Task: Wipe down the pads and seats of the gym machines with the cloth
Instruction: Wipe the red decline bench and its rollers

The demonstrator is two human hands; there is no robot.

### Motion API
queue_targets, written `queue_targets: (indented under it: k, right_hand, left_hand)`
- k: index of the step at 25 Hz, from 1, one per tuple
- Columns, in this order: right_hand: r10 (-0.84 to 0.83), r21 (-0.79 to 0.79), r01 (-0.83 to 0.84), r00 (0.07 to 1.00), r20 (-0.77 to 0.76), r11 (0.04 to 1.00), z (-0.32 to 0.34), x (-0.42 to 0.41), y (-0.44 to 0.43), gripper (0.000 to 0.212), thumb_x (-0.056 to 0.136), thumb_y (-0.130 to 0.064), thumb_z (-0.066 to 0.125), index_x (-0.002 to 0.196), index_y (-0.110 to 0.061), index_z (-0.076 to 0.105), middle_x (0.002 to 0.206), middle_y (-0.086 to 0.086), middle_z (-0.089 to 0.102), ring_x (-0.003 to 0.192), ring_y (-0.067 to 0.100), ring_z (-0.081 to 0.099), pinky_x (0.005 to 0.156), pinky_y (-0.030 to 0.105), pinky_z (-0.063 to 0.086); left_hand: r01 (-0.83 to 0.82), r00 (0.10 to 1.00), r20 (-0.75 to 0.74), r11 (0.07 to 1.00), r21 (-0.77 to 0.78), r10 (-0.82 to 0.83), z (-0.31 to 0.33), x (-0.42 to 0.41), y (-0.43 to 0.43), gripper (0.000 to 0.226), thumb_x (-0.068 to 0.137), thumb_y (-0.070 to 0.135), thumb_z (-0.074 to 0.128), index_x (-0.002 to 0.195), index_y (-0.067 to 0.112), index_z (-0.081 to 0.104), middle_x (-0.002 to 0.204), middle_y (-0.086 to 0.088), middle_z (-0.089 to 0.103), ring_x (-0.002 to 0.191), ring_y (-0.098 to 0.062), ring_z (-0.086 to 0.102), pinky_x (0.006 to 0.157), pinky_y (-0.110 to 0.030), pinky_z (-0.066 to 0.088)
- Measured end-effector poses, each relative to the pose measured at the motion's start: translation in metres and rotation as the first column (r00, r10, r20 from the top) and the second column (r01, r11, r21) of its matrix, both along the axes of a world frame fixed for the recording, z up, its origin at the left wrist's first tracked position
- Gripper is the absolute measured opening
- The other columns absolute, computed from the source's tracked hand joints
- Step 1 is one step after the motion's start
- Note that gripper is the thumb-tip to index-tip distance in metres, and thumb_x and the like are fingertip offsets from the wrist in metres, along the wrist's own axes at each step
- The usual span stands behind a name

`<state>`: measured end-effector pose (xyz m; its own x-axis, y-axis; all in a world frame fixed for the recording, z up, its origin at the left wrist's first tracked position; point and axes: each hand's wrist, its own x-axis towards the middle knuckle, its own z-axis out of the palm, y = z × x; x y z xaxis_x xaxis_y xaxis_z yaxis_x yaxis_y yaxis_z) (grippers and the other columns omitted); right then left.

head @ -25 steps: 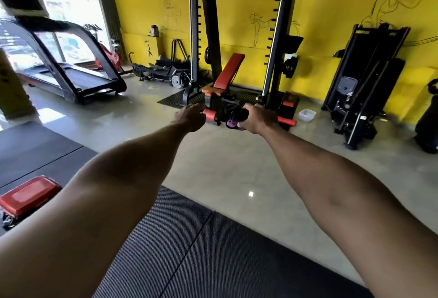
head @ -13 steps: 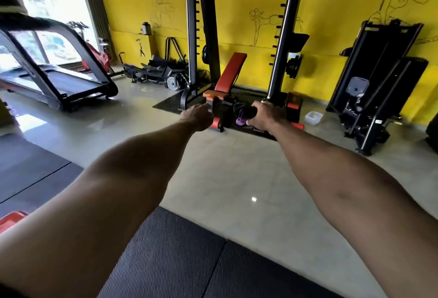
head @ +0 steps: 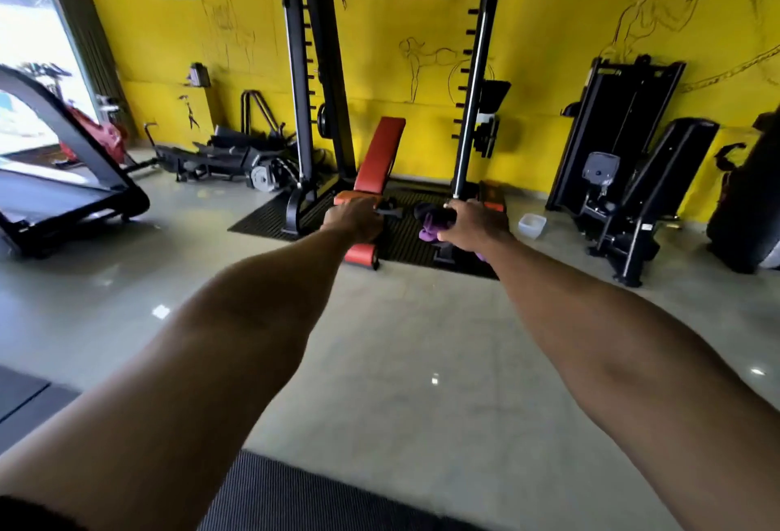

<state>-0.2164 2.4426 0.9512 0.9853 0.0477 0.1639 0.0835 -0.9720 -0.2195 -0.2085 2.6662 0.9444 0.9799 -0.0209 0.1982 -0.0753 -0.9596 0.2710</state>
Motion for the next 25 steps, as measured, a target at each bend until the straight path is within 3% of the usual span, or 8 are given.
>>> queue_targets:
  k: [3, 5, 7, 13, 19, 25]
  right_hand:
    - [-0.026, -0.03, 0.027, 0.999, 0.044, 0.999, 0.006, 0.044, 0.035, 0.067, 0.086, -0.048, 0.072, 0.145, -0.027, 0.05, 0.139, 0.011, 0.057, 0.124, 0.034, 0.058, 0.089, 0.036, 0.043]
    - [-0.052, -0.018, 0.053, 0.997, 0.05, 0.998, 0.01, 0.077, 0.055, 0.065, 0.087, -0.047, 0.071, 0.145, -0.027, 0.05, 0.138, 0.011, 0.057, 0.123, 0.034, 0.058, 0.081, 0.034, 0.038]
    - [-0.055, -0.008, 0.056, 0.997, 0.058, 0.998, 0.014, 0.115, 0.075, 0.064, 0.088, -0.046, 0.072, 0.145, -0.027, 0.051, 0.136, 0.011, 0.058, 0.121, 0.034, 0.059, 0.079, 0.033, 0.036]
    - [-0.076, -0.013, 0.077, 0.992, 0.1, 0.997, 0.013, 0.259, 0.11, 0.063, 0.085, -0.048, 0.074, 0.14, -0.025, 0.054, 0.134, 0.012, 0.06, 0.12, 0.034, 0.058, 0.089, 0.037, 0.043]
    - [-0.081, -0.02, 0.083, 0.992, 0.097, 0.996, 0.038, 0.406, 0.116, 0.057, 0.089, -0.047, 0.072, 0.137, -0.022, 0.054, 0.134, 0.011, 0.057, 0.118, 0.035, 0.059, 0.078, 0.032, 0.035]
    - [-0.111, -0.02, 0.114, 0.987, 0.113, 0.993, 0.046, 0.542, 0.119, 0.057, 0.086, -0.049, 0.073, 0.135, -0.025, 0.055, 0.132, 0.009, 0.059, 0.117, 0.034, 0.059, 0.084, 0.037, 0.037]
  left_hand:
    - [0.04, 0.999, 0.008, 0.999, 0.017, -0.041, 0.013, 0.058, 0.041, 0.046, 0.094, 0.049, 0.046, 0.133, 0.026, 0.056, 0.136, -0.01, 0.061, 0.12, -0.037, 0.059, 0.095, -0.048, 0.05]
    - [0.07, 0.998, 0.006, 0.998, 0.002, -0.07, 0.021, 0.096, 0.063, 0.048, 0.094, 0.043, 0.049, 0.139, 0.026, 0.052, 0.14, -0.009, 0.057, 0.123, -0.036, 0.057, 0.098, -0.053, 0.048]
    - [0.077, 0.997, 0.024, 0.997, -0.013, -0.077, 0.026, 0.14, 0.083, 0.05, 0.095, 0.035, 0.052, 0.143, 0.025, 0.049, 0.143, -0.009, 0.055, 0.126, -0.035, 0.056, 0.099, -0.049, 0.048]
    - [0.129, 0.986, 0.102, 0.991, 0.019, -0.13, 0.023, 0.292, 0.103, 0.045, 0.099, 0.037, 0.047, 0.143, 0.026, 0.049, 0.141, -0.01, 0.057, 0.123, -0.032, 0.057, 0.09, -0.04, 0.047]
    - [0.13, 0.981, 0.143, 0.991, -0.008, -0.128, 0.049, 0.431, 0.108, 0.047, 0.101, 0.039, 0.045, 0.147, 0.027, 0.045, 0.146, -0.007, 0.053, 0.125, -0.032, 0.057, 0.091, -0.043, 0.049]
    - [0.126, 0.986, 0.109, 0.992, 0.014, -0.126, 0.047, 0.574, 0.127, 0.042, 0.102, 0.037, 0.043, 0.139, 0.021, 0.05, 0.139, -0.009, 0.056, 0.121, -0.031, 0.057, 0.08, -0.038, 0.041]
